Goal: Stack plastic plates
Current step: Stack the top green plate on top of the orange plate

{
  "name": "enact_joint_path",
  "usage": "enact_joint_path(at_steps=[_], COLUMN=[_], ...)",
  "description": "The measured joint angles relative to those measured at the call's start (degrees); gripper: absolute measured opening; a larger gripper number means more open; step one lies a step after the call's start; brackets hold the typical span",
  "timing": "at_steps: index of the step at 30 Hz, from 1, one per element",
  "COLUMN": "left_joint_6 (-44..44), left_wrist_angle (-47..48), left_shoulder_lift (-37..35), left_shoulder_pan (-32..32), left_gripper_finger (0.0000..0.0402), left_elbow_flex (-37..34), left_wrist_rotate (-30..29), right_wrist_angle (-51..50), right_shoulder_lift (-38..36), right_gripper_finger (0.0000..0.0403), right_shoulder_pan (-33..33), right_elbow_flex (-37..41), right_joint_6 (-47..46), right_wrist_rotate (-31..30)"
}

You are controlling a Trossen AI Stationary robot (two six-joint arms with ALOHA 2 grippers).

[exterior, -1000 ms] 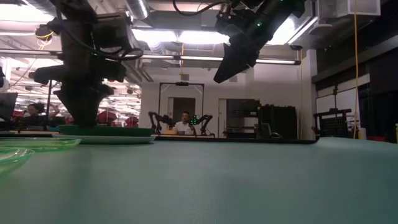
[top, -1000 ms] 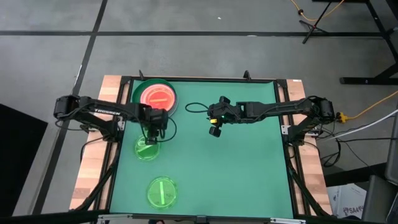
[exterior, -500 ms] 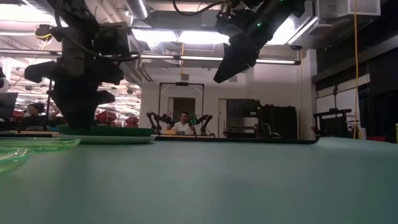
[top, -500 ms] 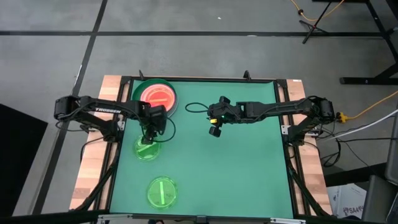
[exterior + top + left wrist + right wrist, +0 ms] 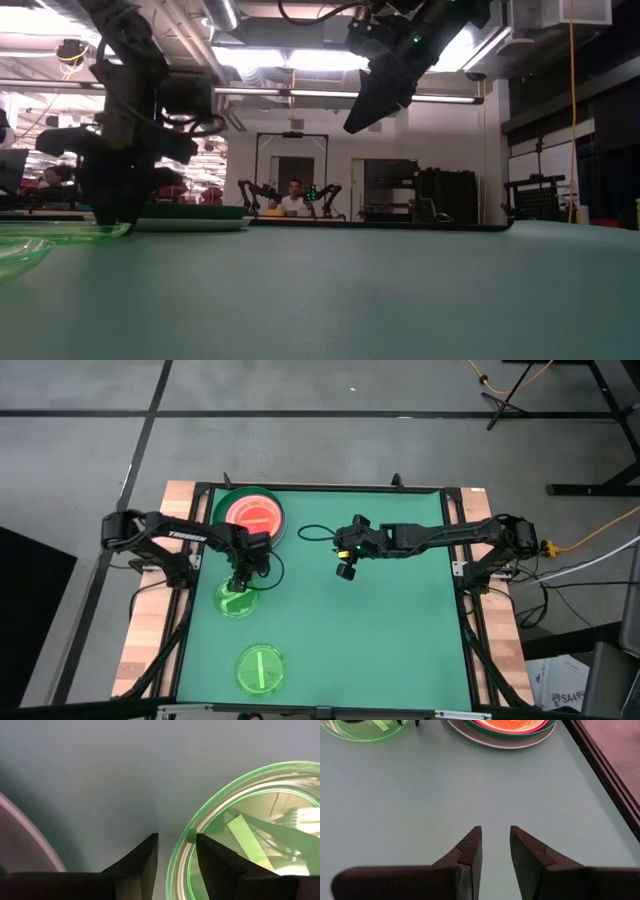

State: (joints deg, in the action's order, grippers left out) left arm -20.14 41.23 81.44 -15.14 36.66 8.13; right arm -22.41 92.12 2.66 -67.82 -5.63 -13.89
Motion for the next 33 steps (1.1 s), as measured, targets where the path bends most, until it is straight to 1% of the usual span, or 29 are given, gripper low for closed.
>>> enact_joint_path(at_steps=[4, 6, 14, 19, 25, 28, 33], left_joint_6=[-0.03, -0.02, 0.02, 2.16, 7.88, 10.55, 12.46], left_wrist_angle=[0.11, 0.12, -0.11, -0.24, -0.61, -0.81, -0.95], left_shoulder_lift=[1.25, 1.3, 1.23, 1.25, 1.38, 1.54, 1.54], left_shoulder_pan=[0.0, 0.0, -0.02, -0.02, 0.0, 0.11, 0.04], left_gripper_finger=[0.0125, 0.0117, 0.0041, 0.0006, 0.0002, 0.0002, 0.0001], left_elbow_flex=[0.14, 0.14, 0.05, 0.03, 0.72, 2.38, 6.86], left_wrist_rotate=[0.22, 0.34, -0.53, -0.5, 0.17, 1.24, 2.4], right_wrist_angle=[-0.02, -0.02, -0.02, -0.02, -0.02, 0.0, 0.0], right_shoulder_lift=[0.0, 0.0, 0.0, 0.0, 0.0, 0.0, 0.0], right_gripper_finger=[0.0088, 0.0088, 0.0088, 0.0088, 0.0088, 0.0088, 0.0088], right_shoulder_pan=[0.0, 0.0, 0.0, 0.0, 0.0, 0.0, 0.0], right_elbow_flex=[-0.01, -0.01, -0.01, 0.01, -0.01, -0.01, 0.01], right_joint_6=[0.0, 0.0, 0.02, 0.01, 0.0, 0.0, 0.0], right_wrist_rotate=[0.02, 0.0, 0.0, 0.0, 0.02, 0.0, 0.0])
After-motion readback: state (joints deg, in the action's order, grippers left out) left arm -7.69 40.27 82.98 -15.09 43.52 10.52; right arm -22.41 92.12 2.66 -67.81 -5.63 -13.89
